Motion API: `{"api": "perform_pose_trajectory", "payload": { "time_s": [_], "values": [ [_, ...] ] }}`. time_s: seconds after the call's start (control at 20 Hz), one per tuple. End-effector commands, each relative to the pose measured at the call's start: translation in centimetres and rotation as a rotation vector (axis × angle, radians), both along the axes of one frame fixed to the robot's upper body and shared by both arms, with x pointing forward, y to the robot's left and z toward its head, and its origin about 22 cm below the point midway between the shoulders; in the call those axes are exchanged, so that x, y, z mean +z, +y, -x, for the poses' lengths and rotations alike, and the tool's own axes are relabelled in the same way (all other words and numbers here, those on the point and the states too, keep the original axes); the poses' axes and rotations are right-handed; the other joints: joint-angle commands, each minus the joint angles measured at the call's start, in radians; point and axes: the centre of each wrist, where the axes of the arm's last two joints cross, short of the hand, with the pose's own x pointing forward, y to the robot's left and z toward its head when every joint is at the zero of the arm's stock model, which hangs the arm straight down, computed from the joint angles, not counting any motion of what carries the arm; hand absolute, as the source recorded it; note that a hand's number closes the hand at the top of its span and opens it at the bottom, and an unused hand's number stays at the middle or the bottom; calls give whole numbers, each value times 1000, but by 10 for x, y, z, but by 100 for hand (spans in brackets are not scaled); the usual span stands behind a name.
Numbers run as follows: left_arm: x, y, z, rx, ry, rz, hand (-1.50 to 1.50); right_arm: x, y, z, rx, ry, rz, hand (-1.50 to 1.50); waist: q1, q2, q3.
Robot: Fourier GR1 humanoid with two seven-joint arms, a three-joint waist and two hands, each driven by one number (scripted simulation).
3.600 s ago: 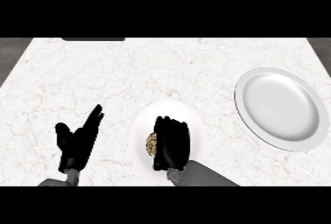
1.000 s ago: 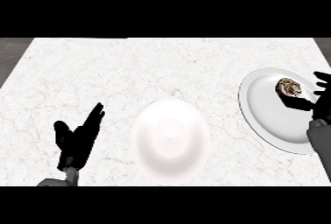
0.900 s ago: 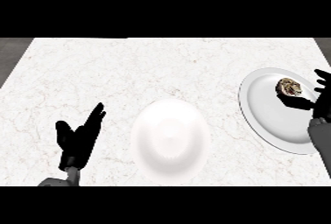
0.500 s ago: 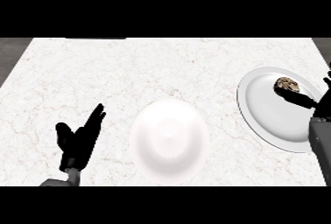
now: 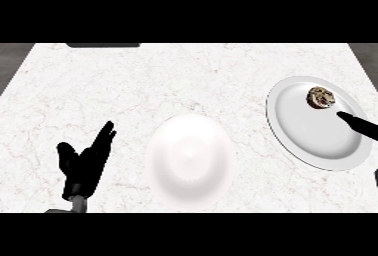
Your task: Pick the cupcake from the plate and place it in the plate
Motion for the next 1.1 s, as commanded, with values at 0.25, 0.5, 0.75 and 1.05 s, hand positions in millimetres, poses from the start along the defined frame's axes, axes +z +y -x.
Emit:
{"api": "perform_pose_trajectory", "payload": {
  "time_s": [0.25, 0.5, 0.75, 1.05],
  "values": [
    [-5, -5, 0, 20, 67, 22, 0, -2, -19, 83, 225, 20, -55, -150, -19, 0, -7],
    [1, -8, 9, 25, 55, -1, 0, -10, -22, 136, 202, 98, 12, -150, -14, 1, -6],
    [-21, 5, 4, 18, 58, 9, 0, -4, -14, 175, 240, 148, 28, -150, -15, 4, -7],
    [-17, 0, 1, 6, 50, 16, 0, 1, 7, 190, 221, 119, 42, -150, -5, 4, -6]
  ]
}}
